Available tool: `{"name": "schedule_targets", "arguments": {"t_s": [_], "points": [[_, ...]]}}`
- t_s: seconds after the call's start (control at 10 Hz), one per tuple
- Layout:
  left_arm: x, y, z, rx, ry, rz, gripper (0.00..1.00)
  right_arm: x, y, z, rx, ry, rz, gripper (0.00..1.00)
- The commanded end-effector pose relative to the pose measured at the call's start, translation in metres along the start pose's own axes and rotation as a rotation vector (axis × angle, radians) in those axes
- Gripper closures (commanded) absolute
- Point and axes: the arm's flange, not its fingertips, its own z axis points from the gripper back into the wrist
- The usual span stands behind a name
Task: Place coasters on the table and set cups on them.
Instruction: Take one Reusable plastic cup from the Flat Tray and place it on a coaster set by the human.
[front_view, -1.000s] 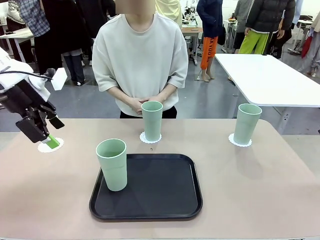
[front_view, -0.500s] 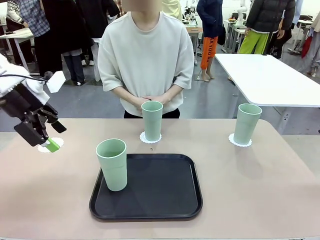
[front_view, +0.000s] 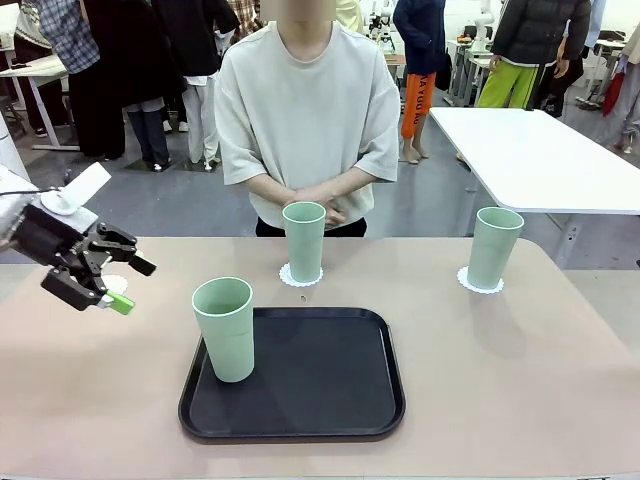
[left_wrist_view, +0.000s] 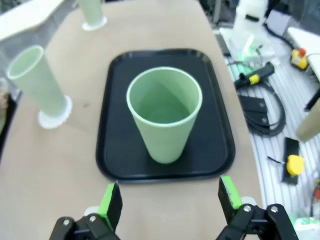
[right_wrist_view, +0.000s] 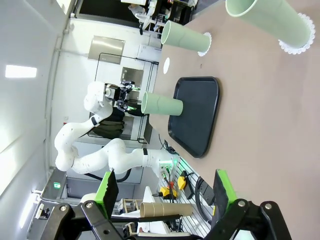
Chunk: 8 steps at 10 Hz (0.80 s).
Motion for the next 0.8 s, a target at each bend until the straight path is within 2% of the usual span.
{"name": "schedule_targets", "arguments": {"t_s": [0.0,0.3,0.4,0.5,0.6,0.7], "points": [[-0.015,0.005,-0.031,-0.010,-0.047,-0.025,0.00,0.002,0.001,0.000,-0.003,-0.005,-0.011,0.00],[-0.025,-0.002,-0.050,-0.045,-0.043,-0.018,0.00,0.002,0.001,0.000,-0.003,-0.005,-0.011,0.00],[-0.020,-0.006,-0.043,0.013,-0.045,-0.006,0.00,0.002,0.001,0.000,-0.003,-0.005,-0.011,0.00],[-0.001,-0.011,-0.028,0.089,0.038,0.067,0.00,0.002,0.001,0.000,-0.003,-0.005,-0.011,0.00],[-0.022,0.009,-0.050,-0.048,-0.023,0.007,0.00,0.002,0.001,0.000,-0.003,-0.005,-0.011,0.00],[-0.022,0.009,-0.050,-0.048,-0.023,0.007,0.00,0.002,0.001,0.000,-0.003,-0.005,-0.011,0.00]]}}
